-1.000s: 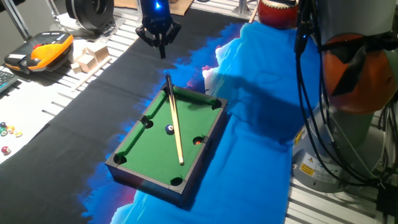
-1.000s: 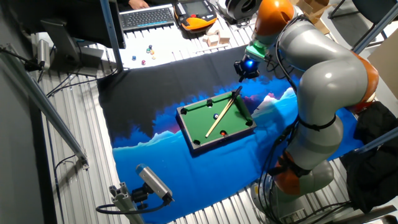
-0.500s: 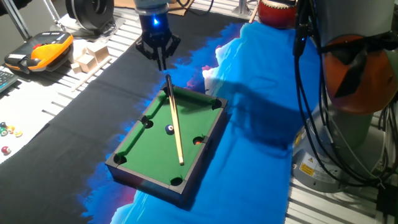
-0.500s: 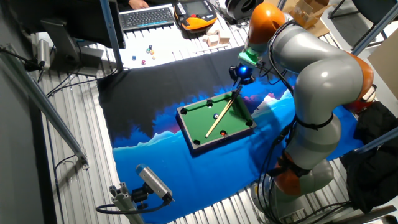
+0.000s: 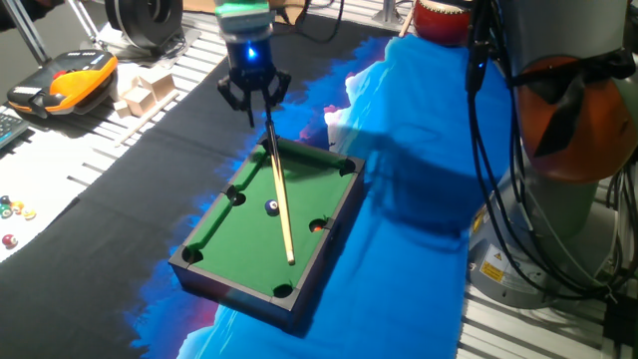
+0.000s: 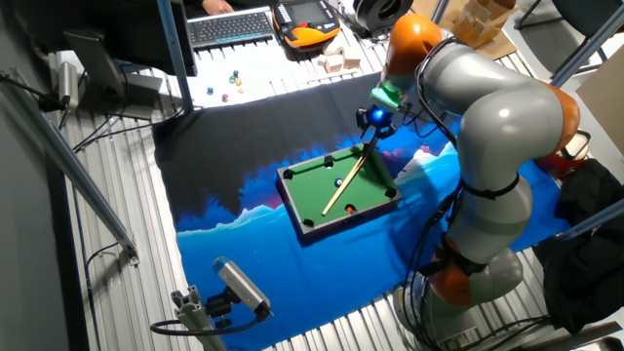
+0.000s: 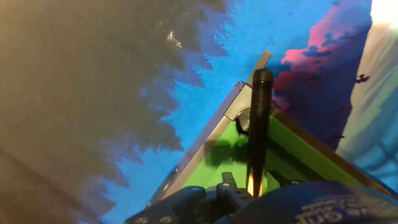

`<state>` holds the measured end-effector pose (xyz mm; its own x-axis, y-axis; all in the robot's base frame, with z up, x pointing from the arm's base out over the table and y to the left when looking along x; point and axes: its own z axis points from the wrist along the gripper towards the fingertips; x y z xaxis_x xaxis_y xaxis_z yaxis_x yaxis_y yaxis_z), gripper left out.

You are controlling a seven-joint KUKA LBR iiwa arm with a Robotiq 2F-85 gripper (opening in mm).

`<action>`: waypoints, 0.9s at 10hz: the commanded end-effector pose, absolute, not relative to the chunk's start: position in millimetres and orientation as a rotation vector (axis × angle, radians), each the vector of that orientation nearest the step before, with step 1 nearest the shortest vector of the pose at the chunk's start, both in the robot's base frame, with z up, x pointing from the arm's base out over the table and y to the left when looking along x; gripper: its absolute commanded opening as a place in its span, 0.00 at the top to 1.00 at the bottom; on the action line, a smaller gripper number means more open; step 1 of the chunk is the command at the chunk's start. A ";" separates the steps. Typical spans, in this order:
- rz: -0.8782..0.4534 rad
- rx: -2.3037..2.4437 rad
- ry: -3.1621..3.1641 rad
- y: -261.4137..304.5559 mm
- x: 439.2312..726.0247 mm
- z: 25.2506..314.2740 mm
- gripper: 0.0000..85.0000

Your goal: Hit the pool ball

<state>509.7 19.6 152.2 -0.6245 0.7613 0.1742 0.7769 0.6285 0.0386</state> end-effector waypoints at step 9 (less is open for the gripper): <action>-0.179 -1.397 -2.657 29.2 482.1 113.5 0.60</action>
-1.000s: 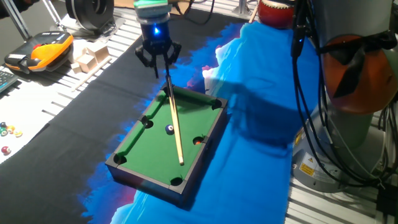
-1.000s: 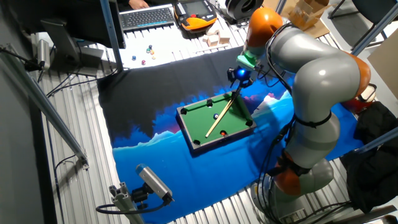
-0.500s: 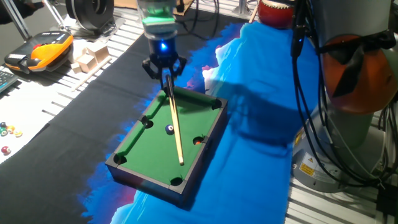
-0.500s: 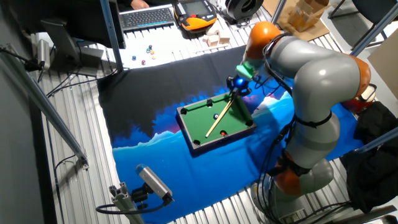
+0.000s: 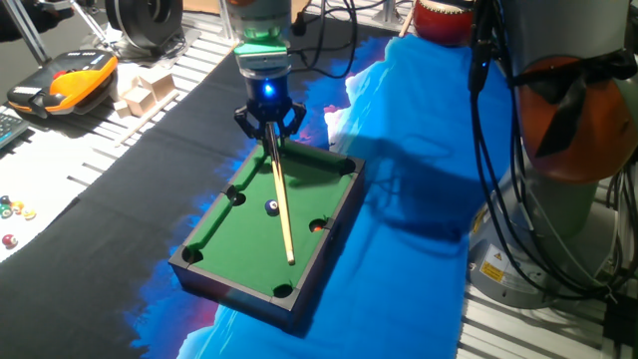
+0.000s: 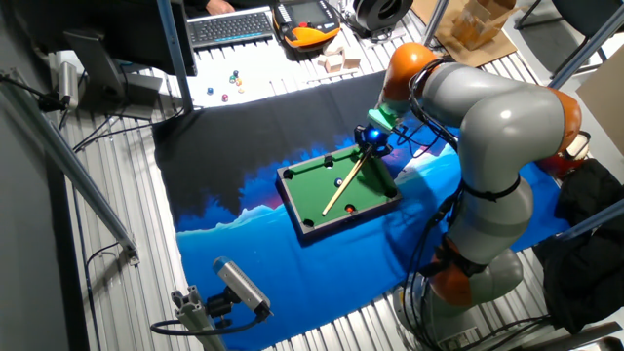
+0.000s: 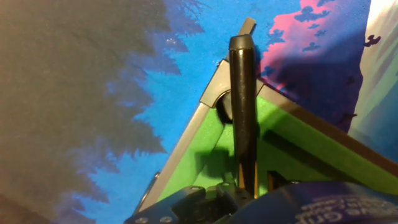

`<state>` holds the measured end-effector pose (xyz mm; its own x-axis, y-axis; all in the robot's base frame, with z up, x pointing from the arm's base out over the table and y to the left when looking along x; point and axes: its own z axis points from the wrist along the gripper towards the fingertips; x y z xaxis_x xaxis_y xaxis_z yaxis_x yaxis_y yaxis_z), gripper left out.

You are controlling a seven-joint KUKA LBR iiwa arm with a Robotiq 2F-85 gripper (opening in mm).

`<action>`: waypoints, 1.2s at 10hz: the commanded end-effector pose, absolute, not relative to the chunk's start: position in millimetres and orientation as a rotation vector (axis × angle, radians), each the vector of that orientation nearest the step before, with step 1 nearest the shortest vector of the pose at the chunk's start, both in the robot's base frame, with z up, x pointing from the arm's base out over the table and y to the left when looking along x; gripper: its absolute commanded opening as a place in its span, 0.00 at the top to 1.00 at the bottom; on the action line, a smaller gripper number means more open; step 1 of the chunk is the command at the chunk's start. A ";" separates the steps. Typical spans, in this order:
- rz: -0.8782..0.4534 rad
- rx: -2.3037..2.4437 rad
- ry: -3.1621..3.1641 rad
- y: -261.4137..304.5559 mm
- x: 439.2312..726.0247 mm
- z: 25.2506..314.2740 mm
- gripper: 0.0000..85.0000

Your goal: Hit the pool ball

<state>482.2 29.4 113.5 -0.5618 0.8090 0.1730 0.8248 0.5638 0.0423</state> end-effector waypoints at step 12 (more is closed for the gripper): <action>-0.125 -1.450 -2.675 27.1 483.9 96.7 0.40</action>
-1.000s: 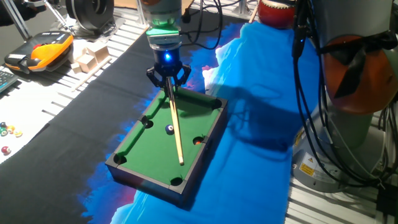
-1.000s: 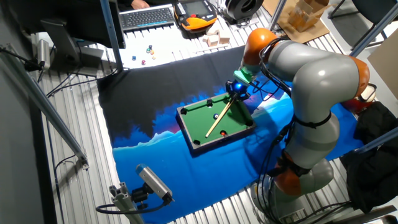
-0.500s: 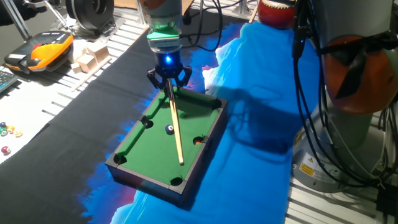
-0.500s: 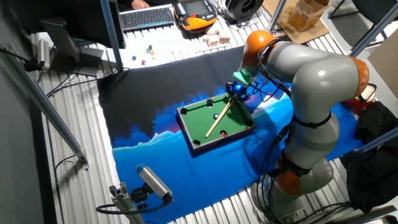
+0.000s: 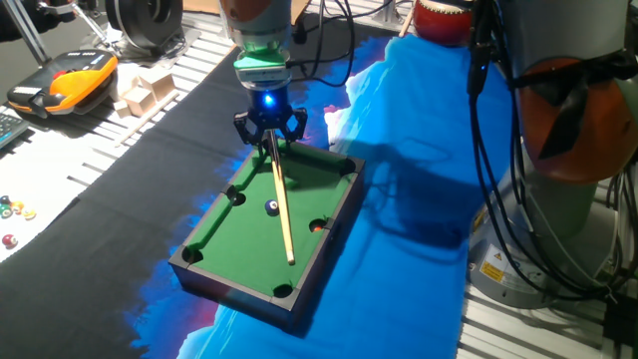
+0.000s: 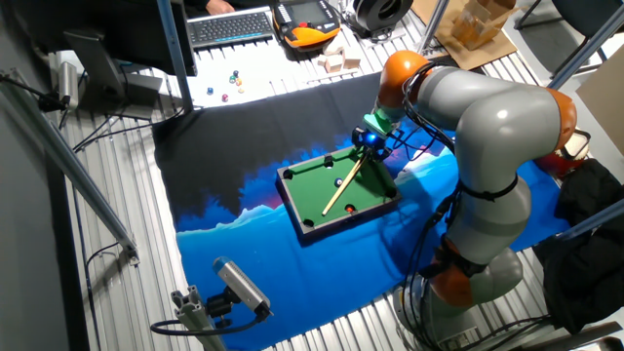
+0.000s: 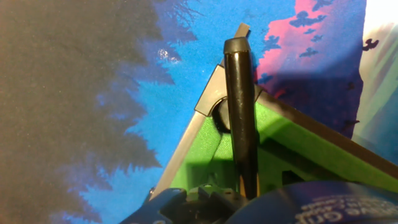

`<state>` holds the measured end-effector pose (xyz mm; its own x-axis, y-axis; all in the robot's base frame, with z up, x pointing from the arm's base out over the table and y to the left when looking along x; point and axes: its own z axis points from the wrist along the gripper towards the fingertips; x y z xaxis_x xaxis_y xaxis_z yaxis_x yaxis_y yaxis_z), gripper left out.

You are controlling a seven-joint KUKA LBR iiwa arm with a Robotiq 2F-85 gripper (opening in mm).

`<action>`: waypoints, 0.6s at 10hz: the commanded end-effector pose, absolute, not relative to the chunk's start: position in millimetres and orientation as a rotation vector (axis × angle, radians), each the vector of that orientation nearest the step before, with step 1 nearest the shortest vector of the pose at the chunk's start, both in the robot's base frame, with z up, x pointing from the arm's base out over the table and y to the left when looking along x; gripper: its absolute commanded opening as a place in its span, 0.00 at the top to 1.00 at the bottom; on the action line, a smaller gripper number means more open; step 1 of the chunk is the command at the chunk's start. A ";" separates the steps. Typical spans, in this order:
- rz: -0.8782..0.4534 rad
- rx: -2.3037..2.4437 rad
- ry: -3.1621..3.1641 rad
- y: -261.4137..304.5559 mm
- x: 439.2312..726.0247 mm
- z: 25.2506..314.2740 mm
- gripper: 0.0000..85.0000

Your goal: Hit the pool ball

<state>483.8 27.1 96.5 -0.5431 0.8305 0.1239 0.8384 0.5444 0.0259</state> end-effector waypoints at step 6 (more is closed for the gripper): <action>-0.155 -1.423 -2.671 25.7 484.4 94.6 0.60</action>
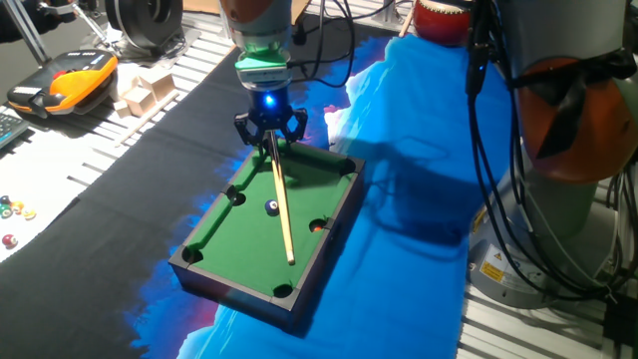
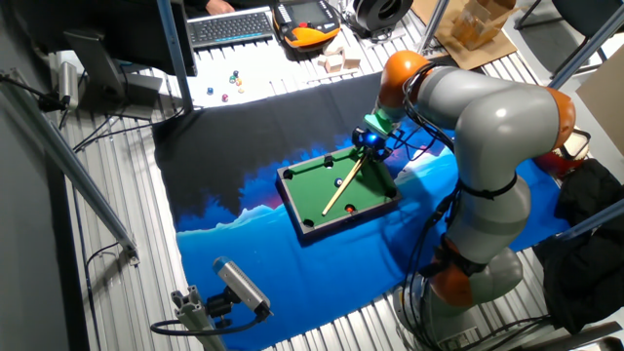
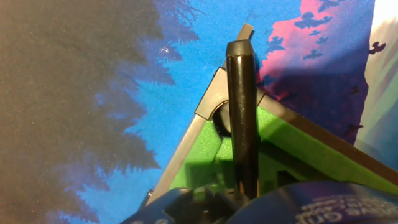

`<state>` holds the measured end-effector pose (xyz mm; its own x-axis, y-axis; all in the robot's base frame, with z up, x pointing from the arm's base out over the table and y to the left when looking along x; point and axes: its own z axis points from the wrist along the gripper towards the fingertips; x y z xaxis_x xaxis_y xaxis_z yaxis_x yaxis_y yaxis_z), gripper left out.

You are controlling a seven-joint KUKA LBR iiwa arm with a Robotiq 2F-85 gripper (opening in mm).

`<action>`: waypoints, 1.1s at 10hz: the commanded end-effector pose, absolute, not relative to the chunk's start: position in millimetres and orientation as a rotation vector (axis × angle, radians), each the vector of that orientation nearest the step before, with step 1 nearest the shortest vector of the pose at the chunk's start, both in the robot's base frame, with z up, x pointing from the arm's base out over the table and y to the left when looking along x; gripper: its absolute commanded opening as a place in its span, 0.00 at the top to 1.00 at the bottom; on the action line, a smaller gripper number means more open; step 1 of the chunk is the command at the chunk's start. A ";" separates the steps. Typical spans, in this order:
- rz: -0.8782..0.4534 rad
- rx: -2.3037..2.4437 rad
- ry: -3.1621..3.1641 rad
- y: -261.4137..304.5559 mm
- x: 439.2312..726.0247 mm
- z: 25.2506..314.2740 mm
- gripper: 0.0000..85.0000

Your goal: Hit the pool ball

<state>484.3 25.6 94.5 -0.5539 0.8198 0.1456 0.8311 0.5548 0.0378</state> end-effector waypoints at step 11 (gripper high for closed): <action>-0.150 -1.323 -2.720 22.6 484.5 92.4 0.80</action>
<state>484.4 22.6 92.4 -0.6133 0.7764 0.1450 0.7877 0.6148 0.0394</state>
